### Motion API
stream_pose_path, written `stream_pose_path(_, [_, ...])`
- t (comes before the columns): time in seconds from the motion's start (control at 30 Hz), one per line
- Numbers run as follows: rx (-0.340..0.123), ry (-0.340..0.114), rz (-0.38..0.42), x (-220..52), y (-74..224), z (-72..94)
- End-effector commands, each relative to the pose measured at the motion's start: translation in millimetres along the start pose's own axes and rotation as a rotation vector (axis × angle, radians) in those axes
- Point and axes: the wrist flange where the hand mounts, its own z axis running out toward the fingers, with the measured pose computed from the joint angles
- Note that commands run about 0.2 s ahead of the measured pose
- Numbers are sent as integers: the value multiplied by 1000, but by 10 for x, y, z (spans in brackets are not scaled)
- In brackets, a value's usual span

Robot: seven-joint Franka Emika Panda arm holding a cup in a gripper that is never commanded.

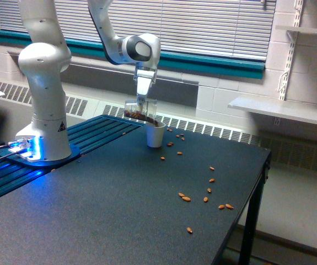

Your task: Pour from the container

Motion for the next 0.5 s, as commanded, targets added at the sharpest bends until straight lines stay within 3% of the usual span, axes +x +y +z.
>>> stream_pose_path(0.03, [7,-2,-16,15,-61,-11])
stream_pose_path(0.5, [5,-23,-25,-34,-110,2])
